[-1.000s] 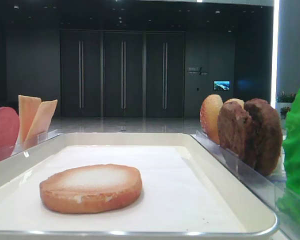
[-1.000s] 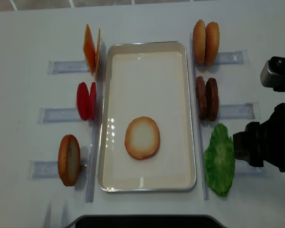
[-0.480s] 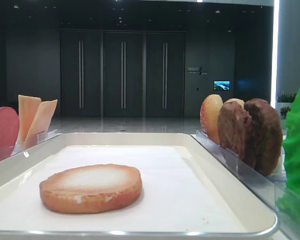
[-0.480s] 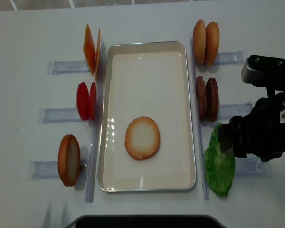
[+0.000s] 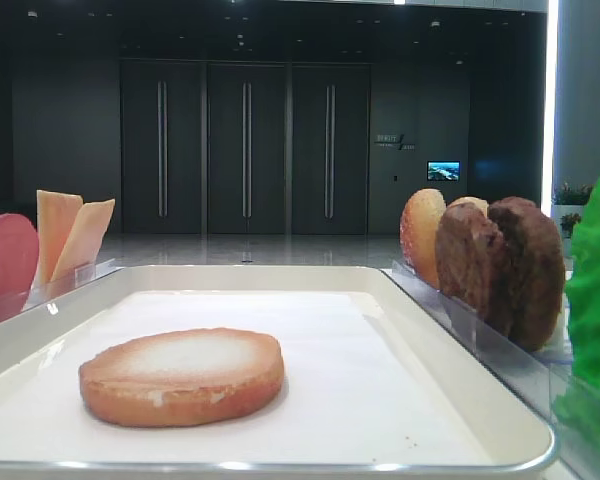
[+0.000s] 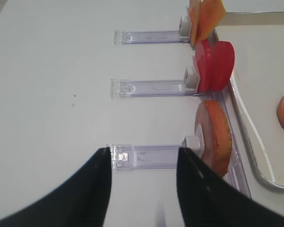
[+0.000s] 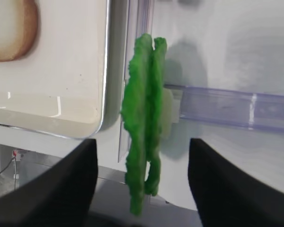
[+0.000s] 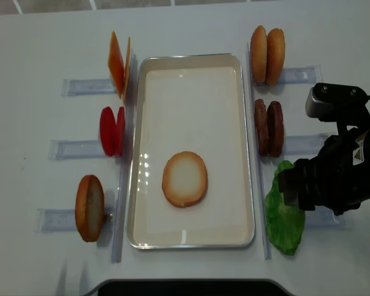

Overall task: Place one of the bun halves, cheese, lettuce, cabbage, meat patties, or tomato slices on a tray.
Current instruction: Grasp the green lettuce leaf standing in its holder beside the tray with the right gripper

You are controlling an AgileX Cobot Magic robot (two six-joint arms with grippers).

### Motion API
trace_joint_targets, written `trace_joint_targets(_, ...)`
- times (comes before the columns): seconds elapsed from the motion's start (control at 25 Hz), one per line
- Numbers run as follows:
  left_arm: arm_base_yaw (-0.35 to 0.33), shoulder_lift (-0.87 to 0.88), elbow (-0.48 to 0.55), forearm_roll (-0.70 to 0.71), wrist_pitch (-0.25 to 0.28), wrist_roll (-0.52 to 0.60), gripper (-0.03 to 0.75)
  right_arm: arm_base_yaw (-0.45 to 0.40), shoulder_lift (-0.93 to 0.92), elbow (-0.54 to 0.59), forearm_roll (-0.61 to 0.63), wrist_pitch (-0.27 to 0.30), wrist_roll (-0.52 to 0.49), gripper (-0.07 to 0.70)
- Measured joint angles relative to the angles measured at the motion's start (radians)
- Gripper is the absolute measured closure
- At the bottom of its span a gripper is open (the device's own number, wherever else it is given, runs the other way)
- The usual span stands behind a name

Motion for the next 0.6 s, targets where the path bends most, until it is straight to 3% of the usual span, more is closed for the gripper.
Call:
trace_joint_targets(0.32,0.000,0.000,0.000,0.000,0.000,0.000,0.370,0.037,0.030,0.007,0.014,-0.033,-0.009,0.253)
trace_joint_targets(0.6,0.000,0.000,0.000,0.000,0.000,0.000,0.370,0.039,0.035,0.007,0.014,-0.039,-0.009,0.395)
